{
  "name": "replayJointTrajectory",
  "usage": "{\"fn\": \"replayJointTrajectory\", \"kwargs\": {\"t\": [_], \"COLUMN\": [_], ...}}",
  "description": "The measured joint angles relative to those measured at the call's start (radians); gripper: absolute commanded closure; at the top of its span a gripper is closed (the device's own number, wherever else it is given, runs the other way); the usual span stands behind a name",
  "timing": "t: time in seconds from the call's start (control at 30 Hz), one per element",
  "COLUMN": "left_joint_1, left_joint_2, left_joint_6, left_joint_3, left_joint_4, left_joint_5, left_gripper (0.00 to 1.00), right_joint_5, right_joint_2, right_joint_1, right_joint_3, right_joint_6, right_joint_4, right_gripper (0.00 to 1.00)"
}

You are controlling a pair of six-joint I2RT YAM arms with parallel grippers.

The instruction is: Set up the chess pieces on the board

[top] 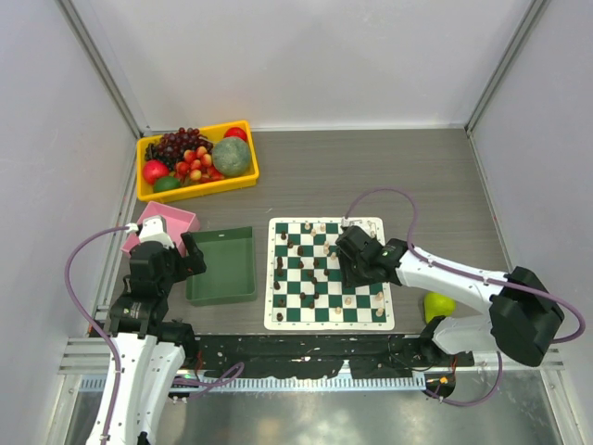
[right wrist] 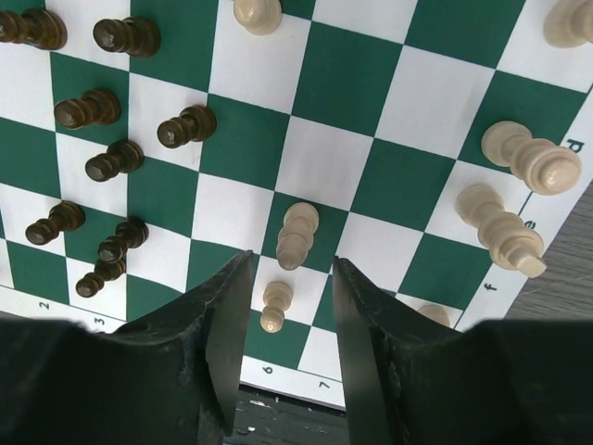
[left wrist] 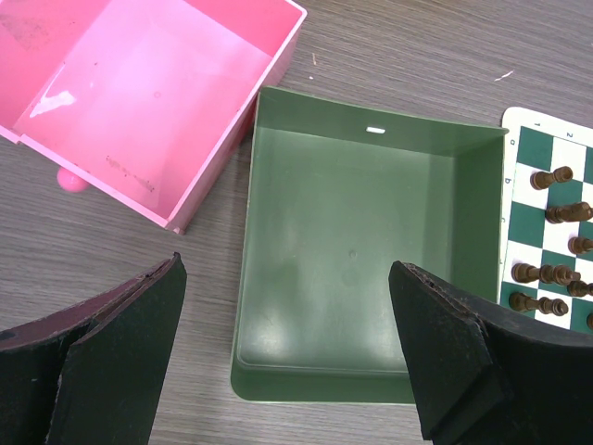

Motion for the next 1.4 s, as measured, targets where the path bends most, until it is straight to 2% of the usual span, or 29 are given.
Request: {"fn": "replayJointTrajectory", "kwargs": {"t": [0.2,0.27,0.37,0.57,0.87,1.4], "left_joint_1": [0.000,0.000,0.000,0.000,0.000,0.000], "left_joint_2": [0.000,0.000,0.000,0.000,0.001,0.006], "left_joint_6": [0.000,0.000,0.000,0.000,0.000,0.000], "left_joint_3": [0.000,0.000,0.000,0.000,0.000,0.000], "left_joint_4": [0.000,0.000,0.000,0.000,0.000,0.000], "left_joint_5": [0.000,0.000,0.000,0.000,0.000,0.007], "left_gripper": [0.01,0.01,0.01,0.01,0.01,0.01], "right_joint_5": [0.001,0.002,0.006,0.025,0.081,0.070], "right_joint_2": [0.045,0.055,0.059,0.039,-0.135,-0.257], "right_joint_1": [0.005,0.005,0.005,0.005,0.001,-0.137], "right_joint_3": [0.002,0.005,0.005,0.005,-0.002,-0.147], "right_joint_6": [0.008,0.008,0.008,0.008,0.030,0.065], "right_joint_4": [0.029,0.031,0.031,0.019,-0.038,-0.082], "right_gripper": [0.69,0.77,0.84,0.85,0.85,0.85]}}
